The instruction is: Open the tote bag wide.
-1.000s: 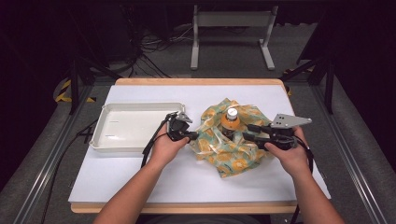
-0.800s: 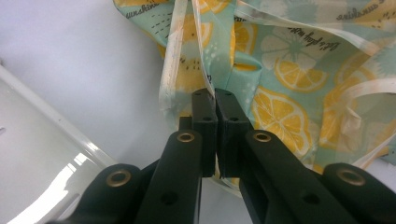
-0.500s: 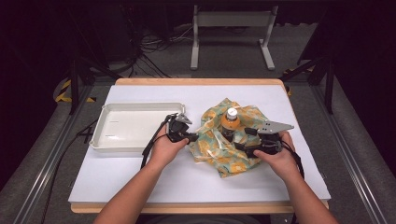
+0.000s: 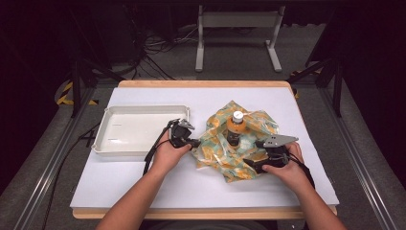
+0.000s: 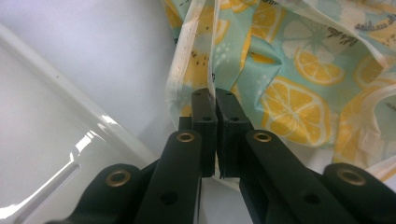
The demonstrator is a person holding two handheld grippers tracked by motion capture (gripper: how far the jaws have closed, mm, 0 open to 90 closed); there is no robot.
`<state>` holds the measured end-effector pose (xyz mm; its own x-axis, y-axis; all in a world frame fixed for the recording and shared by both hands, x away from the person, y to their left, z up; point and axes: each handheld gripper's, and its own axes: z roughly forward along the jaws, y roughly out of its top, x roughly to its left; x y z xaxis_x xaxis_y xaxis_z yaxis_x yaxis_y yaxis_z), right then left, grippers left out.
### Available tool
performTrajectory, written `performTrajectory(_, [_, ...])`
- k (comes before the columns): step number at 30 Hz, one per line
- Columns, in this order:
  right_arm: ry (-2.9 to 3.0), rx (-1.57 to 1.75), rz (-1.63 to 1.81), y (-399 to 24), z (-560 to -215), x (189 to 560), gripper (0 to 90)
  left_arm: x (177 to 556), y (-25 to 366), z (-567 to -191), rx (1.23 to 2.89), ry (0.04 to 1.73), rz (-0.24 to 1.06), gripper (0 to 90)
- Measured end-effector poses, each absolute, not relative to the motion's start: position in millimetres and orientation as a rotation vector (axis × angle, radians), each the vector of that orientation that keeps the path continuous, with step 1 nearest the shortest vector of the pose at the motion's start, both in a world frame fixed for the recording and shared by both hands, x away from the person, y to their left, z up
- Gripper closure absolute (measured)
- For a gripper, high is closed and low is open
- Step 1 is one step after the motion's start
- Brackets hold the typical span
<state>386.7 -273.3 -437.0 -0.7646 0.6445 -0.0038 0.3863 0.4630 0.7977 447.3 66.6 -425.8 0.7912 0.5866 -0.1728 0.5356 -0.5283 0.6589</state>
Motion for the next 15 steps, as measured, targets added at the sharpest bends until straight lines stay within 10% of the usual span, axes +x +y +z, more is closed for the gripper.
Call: performTrajectory(15, [2.431, 0.881, 1.111, -280.5, -445.9, 382.7, 13.9, 445.7, 67.3, -425.1, 2.221, 0.818, 0.06, 81.9])
